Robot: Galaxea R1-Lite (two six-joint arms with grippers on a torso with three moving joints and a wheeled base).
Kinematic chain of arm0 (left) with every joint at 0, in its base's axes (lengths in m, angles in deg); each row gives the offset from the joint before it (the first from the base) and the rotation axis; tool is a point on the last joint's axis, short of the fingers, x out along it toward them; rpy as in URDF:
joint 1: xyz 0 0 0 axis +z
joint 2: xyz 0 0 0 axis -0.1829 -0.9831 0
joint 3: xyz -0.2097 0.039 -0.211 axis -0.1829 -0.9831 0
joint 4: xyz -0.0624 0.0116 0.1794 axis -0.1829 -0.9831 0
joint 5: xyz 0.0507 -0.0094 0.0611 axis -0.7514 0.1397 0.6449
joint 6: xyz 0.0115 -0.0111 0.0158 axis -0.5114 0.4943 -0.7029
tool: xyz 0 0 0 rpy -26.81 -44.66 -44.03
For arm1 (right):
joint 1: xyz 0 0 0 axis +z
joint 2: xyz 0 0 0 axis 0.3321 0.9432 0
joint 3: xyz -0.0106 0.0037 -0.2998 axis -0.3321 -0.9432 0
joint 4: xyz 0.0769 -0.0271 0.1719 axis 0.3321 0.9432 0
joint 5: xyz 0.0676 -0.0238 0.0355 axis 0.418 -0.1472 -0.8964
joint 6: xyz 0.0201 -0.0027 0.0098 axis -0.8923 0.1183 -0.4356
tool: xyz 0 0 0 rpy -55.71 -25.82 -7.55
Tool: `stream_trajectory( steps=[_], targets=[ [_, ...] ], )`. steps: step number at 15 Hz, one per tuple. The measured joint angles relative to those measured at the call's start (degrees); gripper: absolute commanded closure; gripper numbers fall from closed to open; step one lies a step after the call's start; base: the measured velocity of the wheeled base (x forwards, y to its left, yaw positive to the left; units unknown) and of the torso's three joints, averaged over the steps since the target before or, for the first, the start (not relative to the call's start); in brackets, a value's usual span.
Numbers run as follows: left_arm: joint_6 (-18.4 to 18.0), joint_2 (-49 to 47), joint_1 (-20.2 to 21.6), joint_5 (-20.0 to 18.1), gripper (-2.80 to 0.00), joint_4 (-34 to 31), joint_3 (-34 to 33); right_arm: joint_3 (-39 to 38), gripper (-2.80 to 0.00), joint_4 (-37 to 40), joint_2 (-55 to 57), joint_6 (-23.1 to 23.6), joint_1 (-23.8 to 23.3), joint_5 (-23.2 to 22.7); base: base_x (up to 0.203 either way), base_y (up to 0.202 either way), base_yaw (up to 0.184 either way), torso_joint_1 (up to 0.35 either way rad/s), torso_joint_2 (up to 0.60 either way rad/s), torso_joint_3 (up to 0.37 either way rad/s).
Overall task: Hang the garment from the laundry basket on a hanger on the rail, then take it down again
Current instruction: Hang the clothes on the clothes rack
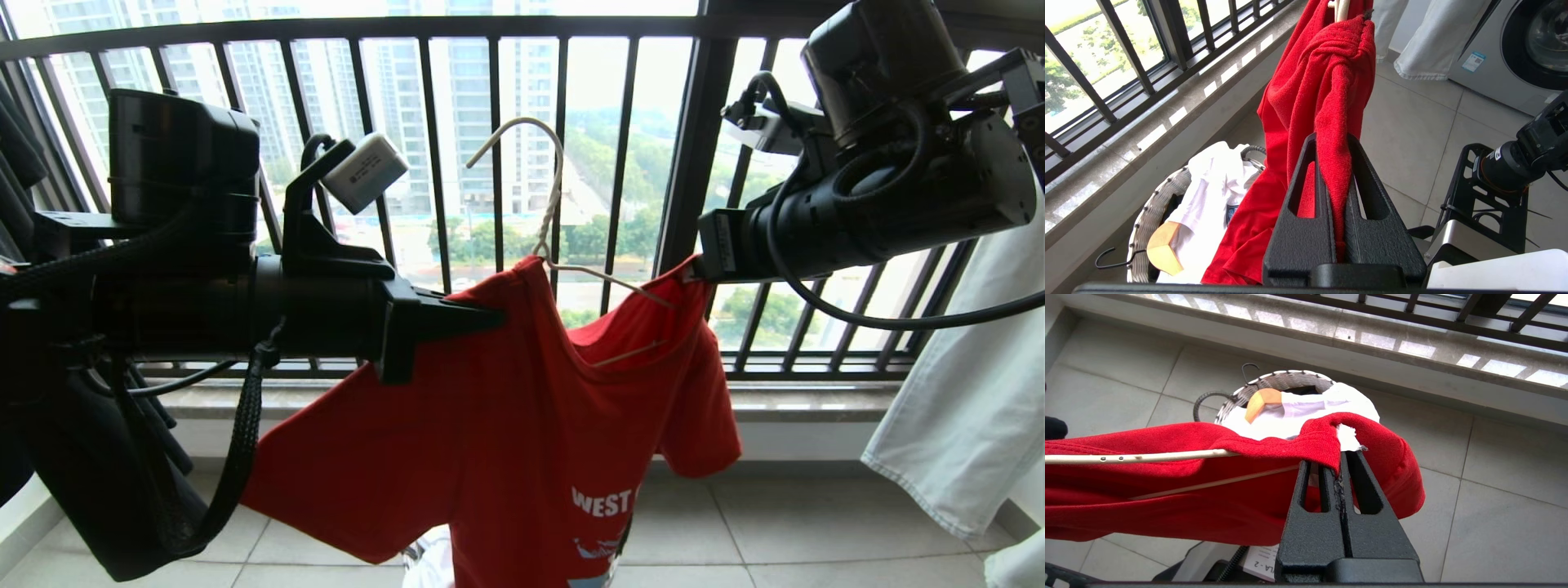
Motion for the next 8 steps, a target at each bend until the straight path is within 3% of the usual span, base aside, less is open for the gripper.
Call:
stream_trajectory(
  steps=[8],
  targets=[
    [-0.06, -3.16, -1.83, 2.54, 0.00, 1.34, 0.05, 1.30, 0.00, -0.60, -0.64, 1.79, 8.57, 6.06, 0.000, 0.000, 0.000, 0.000, 0.00, 0.000]
  ],
)
